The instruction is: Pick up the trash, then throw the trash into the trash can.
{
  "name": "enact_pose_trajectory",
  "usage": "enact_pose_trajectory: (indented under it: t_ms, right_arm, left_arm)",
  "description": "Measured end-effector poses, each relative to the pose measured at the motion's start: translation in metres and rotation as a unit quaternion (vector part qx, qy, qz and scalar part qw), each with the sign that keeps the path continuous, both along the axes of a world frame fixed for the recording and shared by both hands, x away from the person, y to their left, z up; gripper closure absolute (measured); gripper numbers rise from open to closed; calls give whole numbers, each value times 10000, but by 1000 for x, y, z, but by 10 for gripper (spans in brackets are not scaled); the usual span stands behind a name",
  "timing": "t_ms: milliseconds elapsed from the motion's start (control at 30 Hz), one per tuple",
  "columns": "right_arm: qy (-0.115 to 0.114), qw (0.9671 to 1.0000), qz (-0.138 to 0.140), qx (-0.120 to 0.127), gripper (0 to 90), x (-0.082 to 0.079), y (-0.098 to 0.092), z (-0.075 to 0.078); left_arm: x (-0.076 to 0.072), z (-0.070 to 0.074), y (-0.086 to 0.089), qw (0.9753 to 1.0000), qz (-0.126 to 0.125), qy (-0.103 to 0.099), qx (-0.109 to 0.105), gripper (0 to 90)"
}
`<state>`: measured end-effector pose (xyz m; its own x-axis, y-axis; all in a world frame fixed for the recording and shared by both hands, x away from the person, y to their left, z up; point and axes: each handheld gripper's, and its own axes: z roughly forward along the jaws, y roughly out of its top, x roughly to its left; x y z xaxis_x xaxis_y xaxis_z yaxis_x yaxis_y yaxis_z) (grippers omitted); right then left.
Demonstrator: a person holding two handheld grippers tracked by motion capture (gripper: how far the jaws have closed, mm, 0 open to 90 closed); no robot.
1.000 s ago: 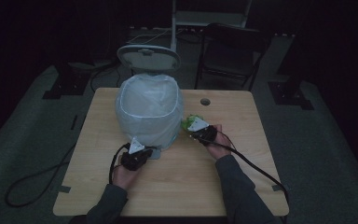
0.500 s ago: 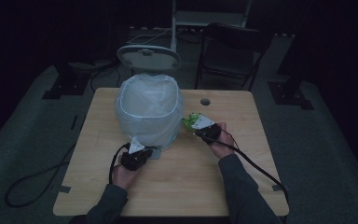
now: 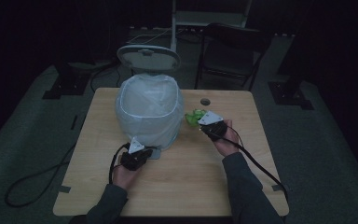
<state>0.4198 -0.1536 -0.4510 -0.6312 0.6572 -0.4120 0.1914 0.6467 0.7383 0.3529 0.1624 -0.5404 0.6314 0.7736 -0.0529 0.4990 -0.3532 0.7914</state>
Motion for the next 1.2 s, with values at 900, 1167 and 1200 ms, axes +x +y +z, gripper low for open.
enact_pose_trajectory:
  t_ms: [900, 1167, 1200]
  right_arm:
    - [-215, 9960, -67, 860, 888, -7, -41, 63]
    - [-285, 9945, -5, 1012, 888, -8, -42, 75]
    - [-307, 9944, 5, 1015, 888, -8, -42, 77]
  left_arm:
    - [0, 0, 0, 10000, 6, -14, 11, 900]
    - [0, 0, 0, 10000, 3, -15, 13, 900]
    - [0, 0, 0, 10000, 4, -15, 13, 900]
